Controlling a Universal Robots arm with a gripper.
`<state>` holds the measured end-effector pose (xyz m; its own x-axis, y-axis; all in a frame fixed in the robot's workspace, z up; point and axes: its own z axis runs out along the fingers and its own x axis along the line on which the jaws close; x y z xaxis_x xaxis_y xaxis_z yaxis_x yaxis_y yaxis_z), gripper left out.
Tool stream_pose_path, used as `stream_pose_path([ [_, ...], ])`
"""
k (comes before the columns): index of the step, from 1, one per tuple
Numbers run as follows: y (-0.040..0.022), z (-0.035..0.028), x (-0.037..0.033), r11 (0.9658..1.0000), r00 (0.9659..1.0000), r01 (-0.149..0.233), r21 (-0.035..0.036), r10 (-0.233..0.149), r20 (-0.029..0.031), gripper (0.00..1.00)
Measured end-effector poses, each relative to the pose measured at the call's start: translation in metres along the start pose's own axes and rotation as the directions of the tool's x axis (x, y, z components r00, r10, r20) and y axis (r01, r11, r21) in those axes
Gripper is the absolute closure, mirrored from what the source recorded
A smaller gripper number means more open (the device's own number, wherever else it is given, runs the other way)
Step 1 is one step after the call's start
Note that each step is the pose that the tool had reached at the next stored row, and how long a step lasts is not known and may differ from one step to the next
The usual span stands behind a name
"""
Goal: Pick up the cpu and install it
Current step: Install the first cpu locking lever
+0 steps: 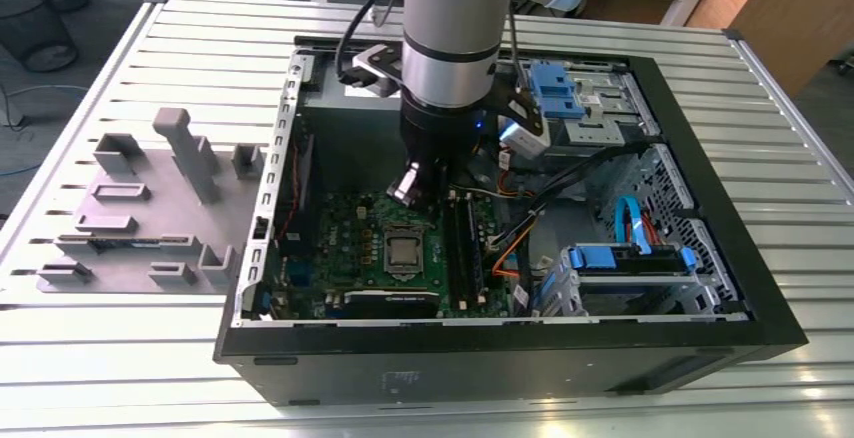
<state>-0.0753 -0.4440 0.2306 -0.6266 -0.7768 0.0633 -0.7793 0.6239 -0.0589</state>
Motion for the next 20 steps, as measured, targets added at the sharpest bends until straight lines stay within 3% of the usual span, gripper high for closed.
stream_pose_path([
  [7, 0.0001, 0.0007, -0.0001, 1.0000, 1.0000, -0.001, 0.0008, 0.001, -0.0008, 0.89],
  [13, -0.0006, 0.0035, 0.0009, 0.9986, 0.9986, -0.053, -0.0023, 0.053, -0.0045, 0.89],
  [20, -0.0020, 0.0092, 0.0026, 0.9943, 0.9943, -0.107, -0.0055, 0.107, -0.0078, 0.89],
])
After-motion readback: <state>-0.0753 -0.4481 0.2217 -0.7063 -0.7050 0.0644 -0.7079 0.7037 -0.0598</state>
